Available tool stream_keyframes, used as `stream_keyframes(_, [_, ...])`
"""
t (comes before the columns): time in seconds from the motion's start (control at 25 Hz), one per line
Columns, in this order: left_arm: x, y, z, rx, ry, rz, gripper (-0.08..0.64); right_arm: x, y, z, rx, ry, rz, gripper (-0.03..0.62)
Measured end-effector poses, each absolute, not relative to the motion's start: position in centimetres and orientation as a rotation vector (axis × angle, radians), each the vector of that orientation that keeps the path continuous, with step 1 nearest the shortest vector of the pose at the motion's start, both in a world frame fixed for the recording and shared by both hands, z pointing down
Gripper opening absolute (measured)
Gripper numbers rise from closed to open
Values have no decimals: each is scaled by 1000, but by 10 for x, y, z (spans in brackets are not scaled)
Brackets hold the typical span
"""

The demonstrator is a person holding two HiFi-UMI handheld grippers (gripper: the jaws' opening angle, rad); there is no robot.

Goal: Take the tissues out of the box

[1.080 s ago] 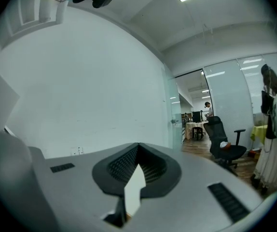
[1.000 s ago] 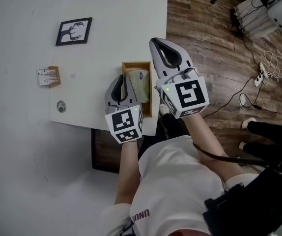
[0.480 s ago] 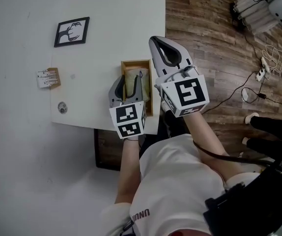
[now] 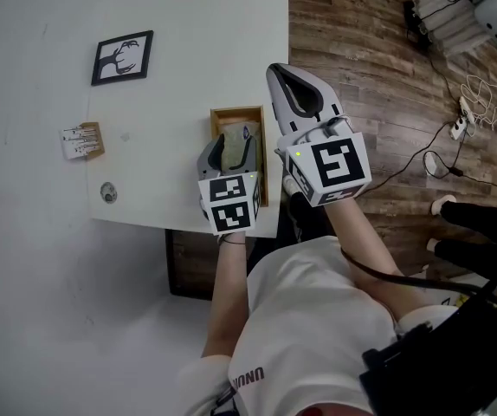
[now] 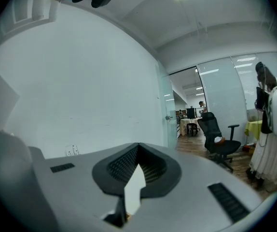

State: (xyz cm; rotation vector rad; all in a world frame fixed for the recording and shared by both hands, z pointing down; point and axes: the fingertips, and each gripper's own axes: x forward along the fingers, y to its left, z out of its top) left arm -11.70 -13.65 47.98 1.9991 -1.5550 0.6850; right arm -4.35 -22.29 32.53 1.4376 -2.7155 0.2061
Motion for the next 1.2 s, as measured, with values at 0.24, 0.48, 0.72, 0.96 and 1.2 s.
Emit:
stream_keyframes(0.24, [-117,-135,496,1947,-1518,741,227,-40,-223,329,1446,-2706,211,15])
stream_keyframes(0.48, [-115,-131,505,1906,-1500,768,227,-35,-225,329,1455,-2698,219,15])
stream_keyframes(0.72, [-115,-130,512,1895,-1493,799,225,-32,-224,331,1460,-2694,219,15])
stream_keyframes(0.96, [-118,-127,516,1863,-1486,868,167,-32,-225,330,1464,-2692,219,15])
stream_keyframes(1.2, [-119,-125,518,1842,-1486,902,114,-29,-225,330,1472,-2687,217,15])
